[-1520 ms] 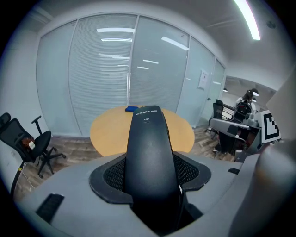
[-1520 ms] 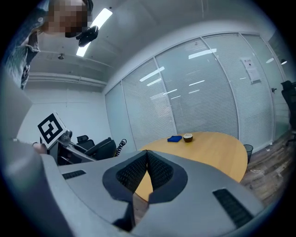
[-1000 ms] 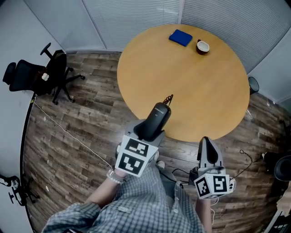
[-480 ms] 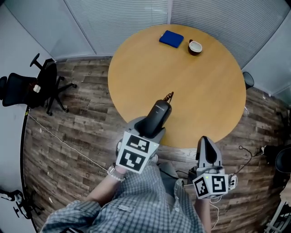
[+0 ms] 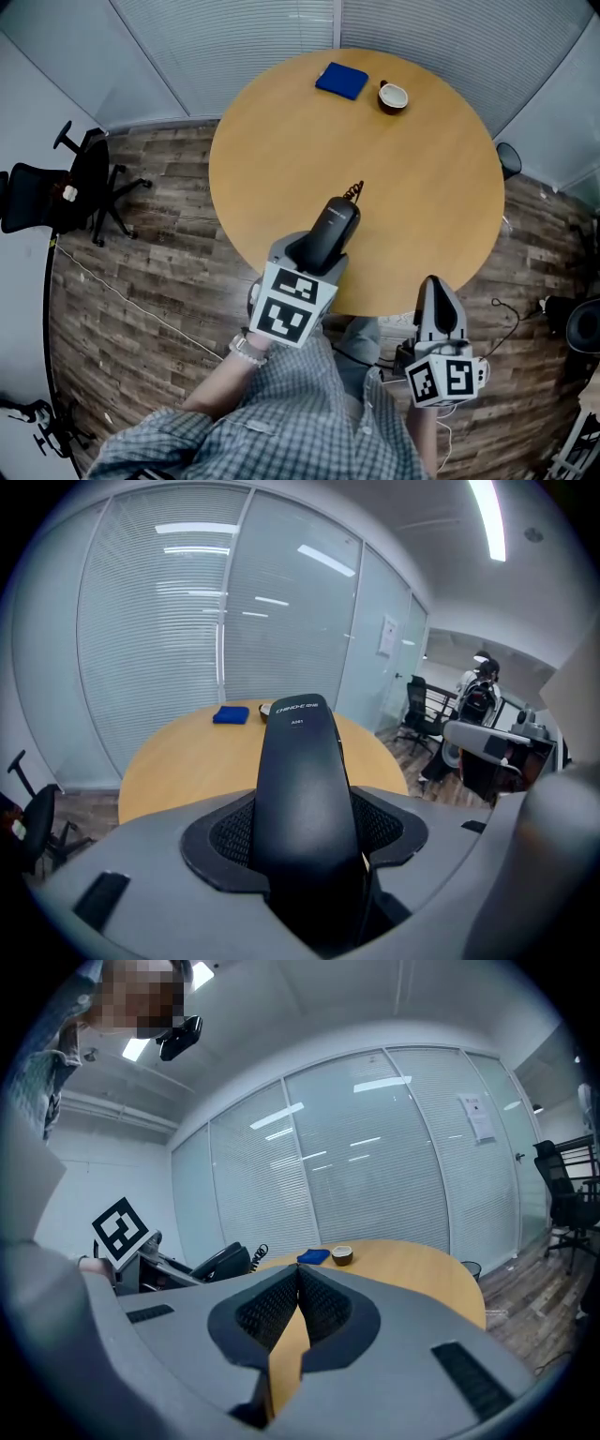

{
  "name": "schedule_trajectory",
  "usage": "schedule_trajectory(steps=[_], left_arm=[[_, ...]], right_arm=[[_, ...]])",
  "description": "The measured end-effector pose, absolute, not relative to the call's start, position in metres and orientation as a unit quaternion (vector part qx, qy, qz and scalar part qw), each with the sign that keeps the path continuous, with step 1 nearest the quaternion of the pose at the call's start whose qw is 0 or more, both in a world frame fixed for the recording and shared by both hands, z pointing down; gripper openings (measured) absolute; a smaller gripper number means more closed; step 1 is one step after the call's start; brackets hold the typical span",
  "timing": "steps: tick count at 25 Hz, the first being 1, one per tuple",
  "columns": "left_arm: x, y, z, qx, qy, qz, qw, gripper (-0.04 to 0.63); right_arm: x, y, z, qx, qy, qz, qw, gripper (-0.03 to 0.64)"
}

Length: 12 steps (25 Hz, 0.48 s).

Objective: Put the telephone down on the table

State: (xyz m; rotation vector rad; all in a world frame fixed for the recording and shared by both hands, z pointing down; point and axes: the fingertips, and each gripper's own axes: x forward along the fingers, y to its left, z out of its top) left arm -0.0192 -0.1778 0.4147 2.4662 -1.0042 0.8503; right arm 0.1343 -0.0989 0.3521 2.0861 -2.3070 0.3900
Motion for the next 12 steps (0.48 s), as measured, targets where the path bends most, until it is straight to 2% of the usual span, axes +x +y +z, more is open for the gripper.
schedule_trajectory(steps=[3, 7, 12], left_arm=[[-0.002, -0.190, 0.420, 0.862, -0.364, 0.316, 0.158, 0.279], [0.028, -0.203, 0.422, 0.857, -0.367, 0.306, 0.194, 0.279], [0.070, -0.225, 0.427, 0.856, -0.368, 0.299, 0.208, 0.279]], right_arm=[[0.154, -0.110, 0.353, 0.660, -0.740, 0.126, 0.008, 0.011], [0.179, -0.123, 0.353, 0.652, -0.747, 0.129, 0.017, 0.009], [0.207, -0.139, 0.358, 0.639, -0.756, 0.138, 0.026, 0.011]])
